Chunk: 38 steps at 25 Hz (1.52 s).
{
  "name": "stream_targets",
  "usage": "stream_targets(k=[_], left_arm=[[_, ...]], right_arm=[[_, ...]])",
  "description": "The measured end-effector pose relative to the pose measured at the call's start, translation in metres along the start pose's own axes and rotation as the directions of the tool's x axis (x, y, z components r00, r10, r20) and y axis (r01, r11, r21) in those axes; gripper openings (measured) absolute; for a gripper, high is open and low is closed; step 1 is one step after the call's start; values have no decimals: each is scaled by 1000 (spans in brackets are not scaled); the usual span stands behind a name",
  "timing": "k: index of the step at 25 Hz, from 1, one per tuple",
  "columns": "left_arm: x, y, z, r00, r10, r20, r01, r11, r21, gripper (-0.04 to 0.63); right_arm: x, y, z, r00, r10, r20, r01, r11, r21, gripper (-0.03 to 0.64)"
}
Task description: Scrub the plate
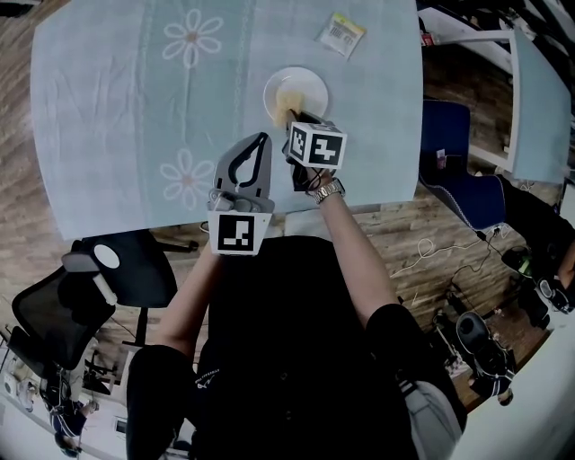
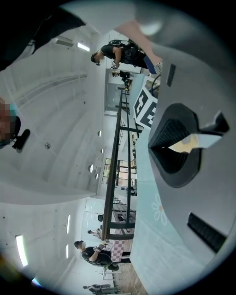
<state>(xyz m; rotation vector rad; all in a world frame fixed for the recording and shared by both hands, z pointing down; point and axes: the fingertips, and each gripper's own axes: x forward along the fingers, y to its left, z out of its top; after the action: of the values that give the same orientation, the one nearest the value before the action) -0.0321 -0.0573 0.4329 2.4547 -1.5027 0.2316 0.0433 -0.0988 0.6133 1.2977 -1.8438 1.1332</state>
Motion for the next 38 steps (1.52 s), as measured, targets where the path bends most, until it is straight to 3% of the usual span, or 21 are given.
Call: stream_targets(k=[38], left_arm=[[13,-53,2,992,-123,2,123,991,48,12]], right_arm=[[-54,-101,-16,979,-190,70,176,970,170,52]])
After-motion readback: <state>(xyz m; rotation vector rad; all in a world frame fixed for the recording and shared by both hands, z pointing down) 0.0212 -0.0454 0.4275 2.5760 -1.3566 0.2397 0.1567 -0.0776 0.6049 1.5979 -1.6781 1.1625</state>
